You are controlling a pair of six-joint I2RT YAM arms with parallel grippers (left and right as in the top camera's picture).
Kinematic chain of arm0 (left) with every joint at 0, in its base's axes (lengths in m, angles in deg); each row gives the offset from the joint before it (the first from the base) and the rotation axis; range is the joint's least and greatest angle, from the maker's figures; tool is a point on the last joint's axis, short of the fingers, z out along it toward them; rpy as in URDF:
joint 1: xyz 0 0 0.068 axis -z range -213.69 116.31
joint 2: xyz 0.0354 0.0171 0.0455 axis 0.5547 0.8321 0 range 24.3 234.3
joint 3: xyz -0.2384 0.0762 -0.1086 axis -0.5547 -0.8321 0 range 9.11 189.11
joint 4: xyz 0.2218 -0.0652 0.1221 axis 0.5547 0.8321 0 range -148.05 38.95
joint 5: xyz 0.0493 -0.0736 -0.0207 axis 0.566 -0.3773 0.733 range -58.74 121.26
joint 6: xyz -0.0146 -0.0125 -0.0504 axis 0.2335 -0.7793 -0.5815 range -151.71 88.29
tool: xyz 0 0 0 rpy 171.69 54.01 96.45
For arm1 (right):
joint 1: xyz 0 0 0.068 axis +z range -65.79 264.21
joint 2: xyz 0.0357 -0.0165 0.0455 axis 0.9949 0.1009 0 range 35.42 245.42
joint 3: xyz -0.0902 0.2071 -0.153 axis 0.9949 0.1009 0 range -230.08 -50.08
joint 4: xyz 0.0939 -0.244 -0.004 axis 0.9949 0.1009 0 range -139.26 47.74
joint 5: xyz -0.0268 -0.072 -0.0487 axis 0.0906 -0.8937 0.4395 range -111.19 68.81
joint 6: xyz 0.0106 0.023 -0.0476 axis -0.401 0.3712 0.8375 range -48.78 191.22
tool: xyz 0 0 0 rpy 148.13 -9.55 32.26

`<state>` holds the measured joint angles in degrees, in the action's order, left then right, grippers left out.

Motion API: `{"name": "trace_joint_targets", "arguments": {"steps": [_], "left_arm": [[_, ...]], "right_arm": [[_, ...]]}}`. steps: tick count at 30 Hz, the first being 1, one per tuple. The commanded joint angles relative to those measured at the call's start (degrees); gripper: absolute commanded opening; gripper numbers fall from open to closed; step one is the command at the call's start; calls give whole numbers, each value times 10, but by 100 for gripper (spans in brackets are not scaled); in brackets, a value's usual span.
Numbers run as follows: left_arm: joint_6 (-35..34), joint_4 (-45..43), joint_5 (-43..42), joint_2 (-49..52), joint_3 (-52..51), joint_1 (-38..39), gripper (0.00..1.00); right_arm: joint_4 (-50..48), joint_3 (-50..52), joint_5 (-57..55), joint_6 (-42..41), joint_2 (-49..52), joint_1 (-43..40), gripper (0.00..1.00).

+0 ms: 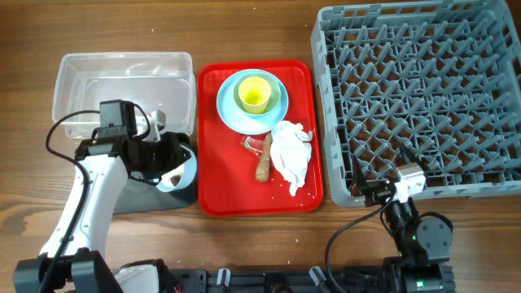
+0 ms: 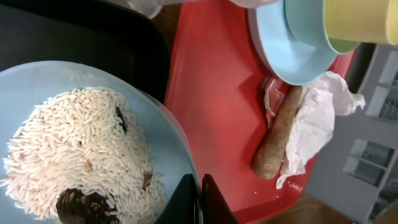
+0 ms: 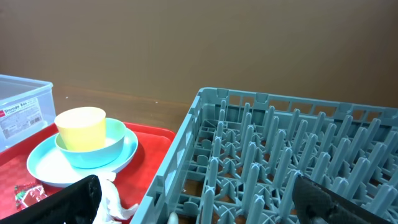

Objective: Sort waste into correct bins and load items into the dishwasher rack
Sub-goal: 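Carry the blue bowl left over the black tray, then tip the blue bowl to pour rice and scraps onto the black tray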

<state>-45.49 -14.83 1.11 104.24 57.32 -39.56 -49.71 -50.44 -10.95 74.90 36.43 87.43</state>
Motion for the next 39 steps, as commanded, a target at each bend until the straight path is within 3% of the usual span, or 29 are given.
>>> {"name": "trace_joint_targets", "arguments": {"steps": [1,7,13,20,26,29,39], "left_arm": [[16,0,-35,3,-8,14,4],[16,0,-87,3,-8,16,4],[16,-5,-88,3,-8,12,4],[17,-1,-112,-11,-8,-68,4],[79,25,-200,-12,-8,-169,4],[143,56,-251,-12,-8,-226,4],[226,89,-374,-12,-8,-308,4]], "right_arm": [[-3,1,-1,-7,-1,3,100],[-3,1,-1,-7,-1,3,100],[-3,1,-1,-7,-1,3,100],[-3,1,-1,-7,-1,3,100],[-3,1,-1,-7,-1,3,100],[-3,1,-1,-7,-1,3,100],[-3,1,-1,-7,-1,3,100]]}}
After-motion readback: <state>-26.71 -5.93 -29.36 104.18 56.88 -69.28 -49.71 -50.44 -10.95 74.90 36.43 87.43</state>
